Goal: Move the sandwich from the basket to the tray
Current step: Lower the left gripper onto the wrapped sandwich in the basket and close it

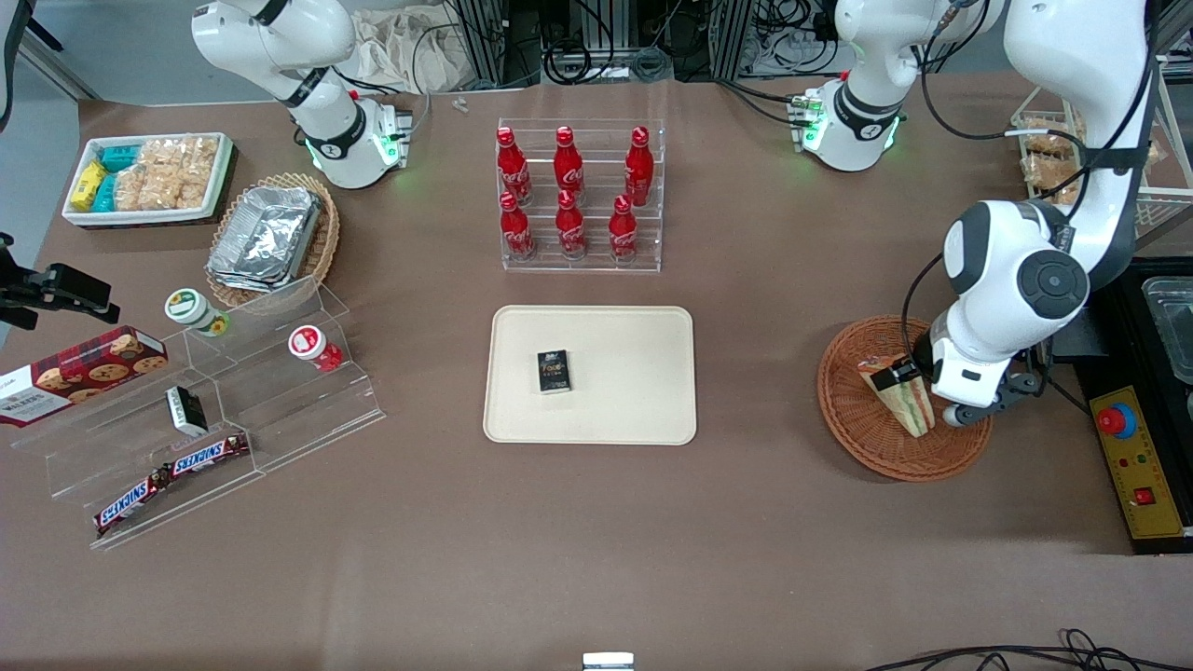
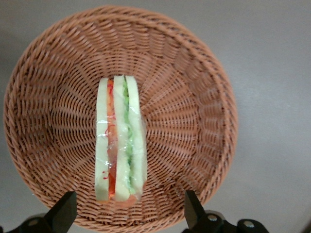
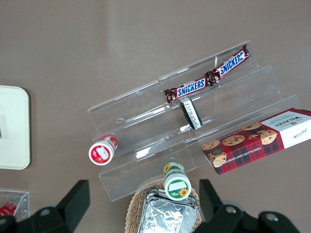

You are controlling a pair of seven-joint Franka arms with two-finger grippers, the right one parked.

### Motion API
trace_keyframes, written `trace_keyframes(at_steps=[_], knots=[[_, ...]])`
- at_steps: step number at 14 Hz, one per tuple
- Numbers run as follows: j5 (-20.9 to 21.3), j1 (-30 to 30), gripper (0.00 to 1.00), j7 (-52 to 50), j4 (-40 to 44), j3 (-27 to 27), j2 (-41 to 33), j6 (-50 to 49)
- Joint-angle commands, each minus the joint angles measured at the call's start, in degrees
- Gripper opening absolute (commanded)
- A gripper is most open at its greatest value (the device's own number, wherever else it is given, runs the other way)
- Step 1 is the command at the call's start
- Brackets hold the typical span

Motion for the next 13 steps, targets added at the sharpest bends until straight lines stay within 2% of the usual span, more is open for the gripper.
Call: trace_keyframes(at_steps=[1, 8, 9, 10, 11, 12, 13], knots=[[0.35, 0.69, 1.0, -1.75, -1.62, -0.14, 0.63, 1.68], [0.18, 1.66, 1.0, -1.92, -1.01, -0.05, 4.14, 2.73], [0.18, 1.66, 0.97, -1.92, -0.92, -0.13, 4.58, 3.78], [0.18, 1.75, 0.74, -1.92, -0.83, -0.05, 5.11, 4.4], [0.18, 1.84, 0.43, -2.01, -0.74, -0.13, 5.29, 4.58], [0.18, 1.84, 0.21, -2.1, -0.39, -0.14, 5.47, 4.58], [0.18, 1.84, 0.04, -2.19, 0.04, -0.14, 5.55, 4.58]])
